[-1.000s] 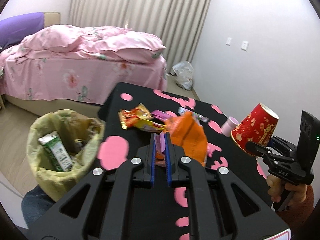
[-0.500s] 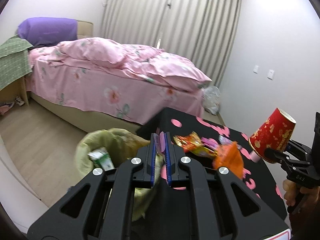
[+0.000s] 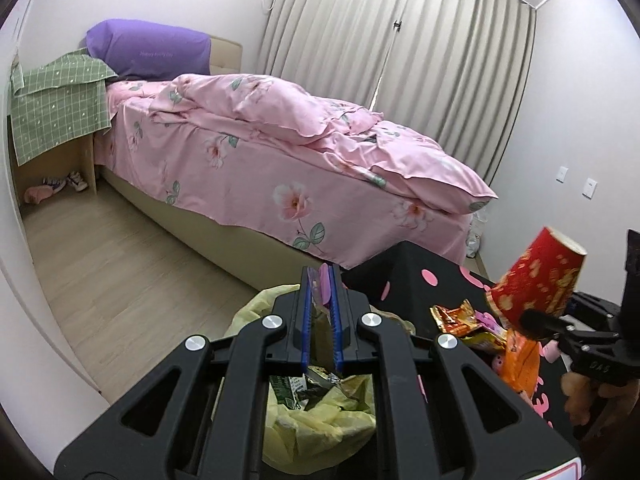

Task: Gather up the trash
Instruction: 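Carry the red tube and pink strip over the yellow bin and open both grippers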

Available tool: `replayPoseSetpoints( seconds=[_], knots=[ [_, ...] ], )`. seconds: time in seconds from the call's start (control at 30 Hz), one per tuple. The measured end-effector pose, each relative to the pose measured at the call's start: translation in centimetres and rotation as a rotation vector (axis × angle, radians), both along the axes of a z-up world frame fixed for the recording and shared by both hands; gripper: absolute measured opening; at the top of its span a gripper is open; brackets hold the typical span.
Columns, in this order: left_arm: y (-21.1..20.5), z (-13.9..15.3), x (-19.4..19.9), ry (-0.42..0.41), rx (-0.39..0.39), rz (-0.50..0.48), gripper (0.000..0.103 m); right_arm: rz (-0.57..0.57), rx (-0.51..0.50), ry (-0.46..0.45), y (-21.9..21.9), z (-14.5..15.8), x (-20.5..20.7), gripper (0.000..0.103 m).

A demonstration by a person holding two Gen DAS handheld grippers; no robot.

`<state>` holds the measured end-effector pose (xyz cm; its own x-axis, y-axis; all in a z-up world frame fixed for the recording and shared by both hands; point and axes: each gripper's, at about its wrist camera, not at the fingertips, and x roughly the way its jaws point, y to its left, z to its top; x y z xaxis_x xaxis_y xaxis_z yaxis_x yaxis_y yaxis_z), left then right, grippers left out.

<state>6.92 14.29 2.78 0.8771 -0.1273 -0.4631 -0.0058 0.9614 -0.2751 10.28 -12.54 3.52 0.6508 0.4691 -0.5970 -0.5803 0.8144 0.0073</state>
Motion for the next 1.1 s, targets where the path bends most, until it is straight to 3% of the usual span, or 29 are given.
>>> replayPoseSetpoints(
  seconds=[0.2, 0.6, 0.97, 1.07, 1.1],
  knots=[
    [-0.4, -2.4, 2.5, 0.075, 0.015, -0.034, 0.008, 0.055, -0.022, 0.095, 3.7, -3.1, 3.7, 0.043],
    [-0.3, -7.3, 5.8, 0.22, 0.008, -0.085, 0.008, 0.091, -0.014, 0.225, 5.4, -8.2, 7.5, 0.044],
    [0.4, -8.5, 6.9, 0.246, -0.039, -0.09, 0.008, 0.097, -0.008, 0.262, 6.1, -9.6, 9.1, 0.048],
    [0.8, -8.1, 7.0, 0.231, -0.082, -0.095, 0.022, 0.094, -0.009, 0.27, 6.2, -9.9, 9.2, 0.053],
    [1.0, -7.9, 6.9, 0.225, -0.094, -0.093, 0.035, 0.092, -0.011, 0.267, 6.3, -10.0, 9.2, 0.053]
  ],
)
